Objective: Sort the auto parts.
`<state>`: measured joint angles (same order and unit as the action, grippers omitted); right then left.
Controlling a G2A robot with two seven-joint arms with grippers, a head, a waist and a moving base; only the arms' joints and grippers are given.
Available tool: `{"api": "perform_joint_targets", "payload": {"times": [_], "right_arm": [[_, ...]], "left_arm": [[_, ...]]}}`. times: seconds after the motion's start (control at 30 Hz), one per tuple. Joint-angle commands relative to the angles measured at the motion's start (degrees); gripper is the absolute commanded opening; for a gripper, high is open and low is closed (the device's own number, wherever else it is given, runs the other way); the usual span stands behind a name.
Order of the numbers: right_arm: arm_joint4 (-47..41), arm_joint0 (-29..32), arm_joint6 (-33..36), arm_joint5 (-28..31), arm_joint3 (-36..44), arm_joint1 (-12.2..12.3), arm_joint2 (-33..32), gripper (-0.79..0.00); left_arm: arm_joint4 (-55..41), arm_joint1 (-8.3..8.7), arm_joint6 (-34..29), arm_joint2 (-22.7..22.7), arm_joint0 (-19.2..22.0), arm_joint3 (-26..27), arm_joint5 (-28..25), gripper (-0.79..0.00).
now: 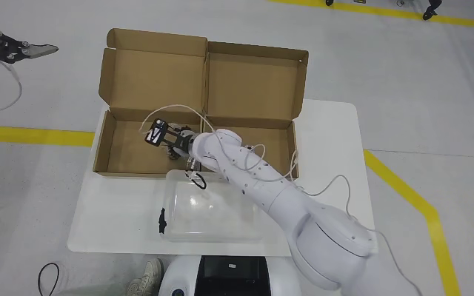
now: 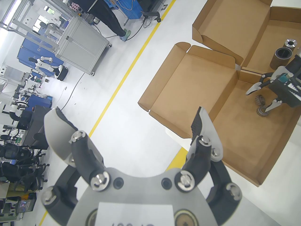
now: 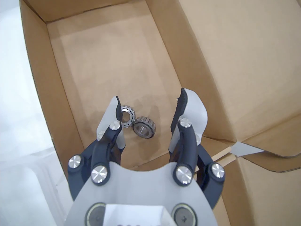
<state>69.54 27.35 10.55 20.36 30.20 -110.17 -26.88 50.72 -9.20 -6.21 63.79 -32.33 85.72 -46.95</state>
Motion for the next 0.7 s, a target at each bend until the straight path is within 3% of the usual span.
{"api": "perform_joint_targets", "payload": {"times": [0.0, 0.27, 0.4, 0.47, 0.57, 0.67], "right_arm": [[0.0, 0.5, -1.6, 0.7, 1.0, 0.5, -0.7, -0.369], [1.7, 5.5, -9.1, 3.0, 9.8, 4.3, -4.9, -0.391], [3.7, 8.8, -8.4, 4.0, 17.6, 7.1, -8.2, -0.348], [5.4, 11.0, -7.0, 4.7, 22.3, 8.7, -10.2, -0.259], [7.7, 15.5, -4.4, 5.4, 30.3, 11.2, -13.9, -0.065], [9.6, 20.6, -1.2, 7.1, 38.3, 13.7, -18.2, 0.0]], "left_arm": [[0.0, 0.0, 0.0, 0.0, 0.0, 0.0, 0.0, 0.0], [0.0, 0.0, 0.0, 0.0, 0.0, 0.0, 0.0, 0.0], [0.0, 0.0, 0.0, 0.0, 0.0, 0.0, 0.0, 0.0], [0.0, 0.0, 0.0, 0.0, 0.0, 0.0, 0.0, 0.0], [0.0, 0.0, 0.0, 0.0, 0.0, 0.0, 0.0, 0.0], [0.0, 0.0, 0.0, 0.0, 0.0, 0.0, 0.0, 0.0]]}}
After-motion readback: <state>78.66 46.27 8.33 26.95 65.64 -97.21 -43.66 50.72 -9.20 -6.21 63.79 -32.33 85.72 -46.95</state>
